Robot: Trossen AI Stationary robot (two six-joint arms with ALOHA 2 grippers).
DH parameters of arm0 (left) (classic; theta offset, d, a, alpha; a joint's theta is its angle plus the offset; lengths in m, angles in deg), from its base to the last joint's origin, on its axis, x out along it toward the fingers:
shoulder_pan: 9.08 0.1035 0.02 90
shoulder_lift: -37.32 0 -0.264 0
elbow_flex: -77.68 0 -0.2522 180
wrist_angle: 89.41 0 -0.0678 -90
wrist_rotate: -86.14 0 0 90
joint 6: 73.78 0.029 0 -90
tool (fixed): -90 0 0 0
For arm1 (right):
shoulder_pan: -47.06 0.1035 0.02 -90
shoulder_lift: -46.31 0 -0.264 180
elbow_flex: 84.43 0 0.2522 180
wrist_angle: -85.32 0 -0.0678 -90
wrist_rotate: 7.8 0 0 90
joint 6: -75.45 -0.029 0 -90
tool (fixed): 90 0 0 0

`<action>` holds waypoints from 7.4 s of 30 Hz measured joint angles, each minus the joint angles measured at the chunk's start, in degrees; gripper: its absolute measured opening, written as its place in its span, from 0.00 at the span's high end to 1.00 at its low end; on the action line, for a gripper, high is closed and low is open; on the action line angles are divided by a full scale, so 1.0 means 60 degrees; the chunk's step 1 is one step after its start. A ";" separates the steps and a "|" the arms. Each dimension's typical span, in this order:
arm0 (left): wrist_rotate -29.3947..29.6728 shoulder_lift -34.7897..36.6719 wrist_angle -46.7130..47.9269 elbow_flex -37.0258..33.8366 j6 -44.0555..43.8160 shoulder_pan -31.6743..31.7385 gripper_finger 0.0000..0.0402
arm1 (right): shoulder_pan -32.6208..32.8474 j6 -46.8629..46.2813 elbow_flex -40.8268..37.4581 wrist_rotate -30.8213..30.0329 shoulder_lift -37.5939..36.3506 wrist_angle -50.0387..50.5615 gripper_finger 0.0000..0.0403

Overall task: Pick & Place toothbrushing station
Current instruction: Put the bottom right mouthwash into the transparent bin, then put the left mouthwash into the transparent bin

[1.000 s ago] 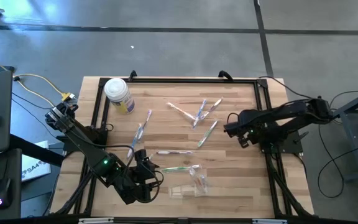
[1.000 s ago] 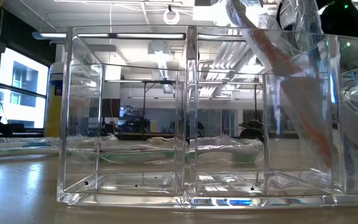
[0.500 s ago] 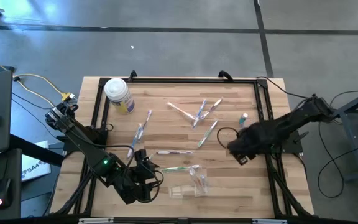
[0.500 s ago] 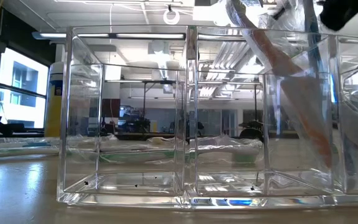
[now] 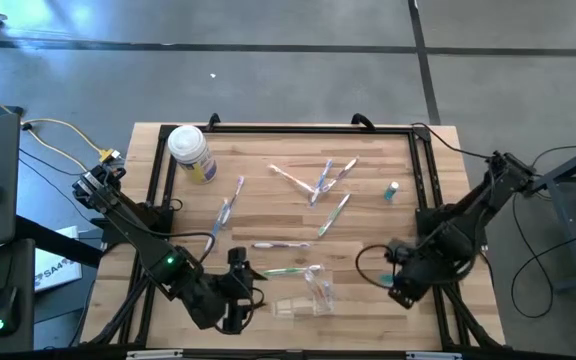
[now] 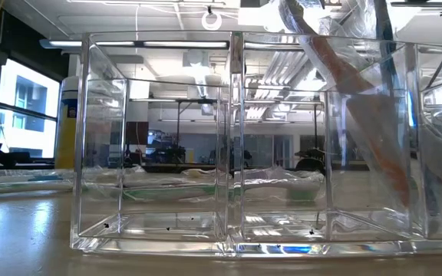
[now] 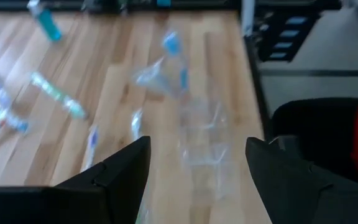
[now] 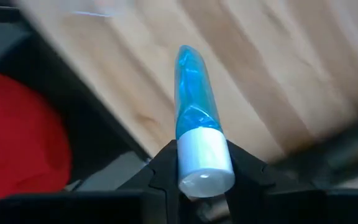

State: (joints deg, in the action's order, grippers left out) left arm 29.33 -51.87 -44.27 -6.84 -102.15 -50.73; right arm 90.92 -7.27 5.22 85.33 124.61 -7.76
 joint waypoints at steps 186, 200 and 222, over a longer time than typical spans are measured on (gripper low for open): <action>0.0237 0.0009 0.2711 0.0007 -0.3834 -0.0364 0.27 | 0.0501 0.5684 0.6546 -0.0515 0.4863 0.2032 0.61; 0.0360 -0.0430 0.2855 0.0004 -0.2974 0.0007 0.19 | 0.3070 0.3037 0.6546 -0.4686 0.4867 0.2789 0.61; -0.1378 -0.0783 0.4220 0.0004 -0.4257 -0.0067 0.19 | 0.4695 0.1823 0.5926 -0.9730 0.4867 0.2811 0.61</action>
State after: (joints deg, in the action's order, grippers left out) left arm 21.06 -56.57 -18.95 -6.82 -127.69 -51.13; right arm 119.09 3.67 40.78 26.95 153.82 9.11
